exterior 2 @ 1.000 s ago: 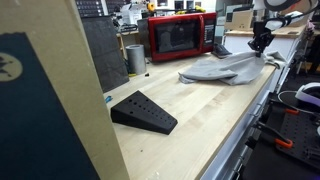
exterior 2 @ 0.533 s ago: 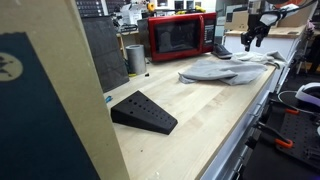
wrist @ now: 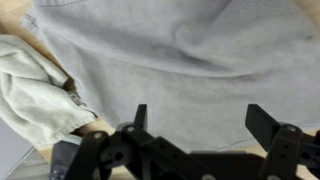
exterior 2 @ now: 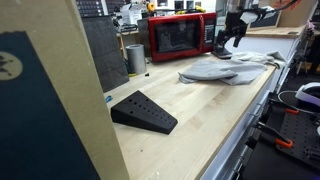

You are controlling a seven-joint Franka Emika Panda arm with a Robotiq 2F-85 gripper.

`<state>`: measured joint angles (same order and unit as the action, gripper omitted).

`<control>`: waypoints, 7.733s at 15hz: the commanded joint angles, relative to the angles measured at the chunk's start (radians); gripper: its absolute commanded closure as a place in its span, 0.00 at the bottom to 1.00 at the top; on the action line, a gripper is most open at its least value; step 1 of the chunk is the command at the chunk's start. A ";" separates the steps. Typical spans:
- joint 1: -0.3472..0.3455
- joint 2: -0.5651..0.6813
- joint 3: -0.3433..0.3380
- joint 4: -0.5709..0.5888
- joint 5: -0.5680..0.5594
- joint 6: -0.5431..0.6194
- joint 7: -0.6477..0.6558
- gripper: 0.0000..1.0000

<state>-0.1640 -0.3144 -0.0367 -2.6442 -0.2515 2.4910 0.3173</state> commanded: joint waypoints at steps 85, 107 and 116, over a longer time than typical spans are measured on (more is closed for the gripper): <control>-0.033 -0.016 -0.273 0.496 0.382 -0.686 -0.749 0.00; -0.042 0.203 -0.243 0.366 0.305 -0.449 -0.829 0.00; -0.144 0.306 -0.320 0.245 0.335 -0.327 -0.908 0.00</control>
<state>-0.2908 -0.0335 -0.3539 -2.3700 0.0633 2.1099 -0.5652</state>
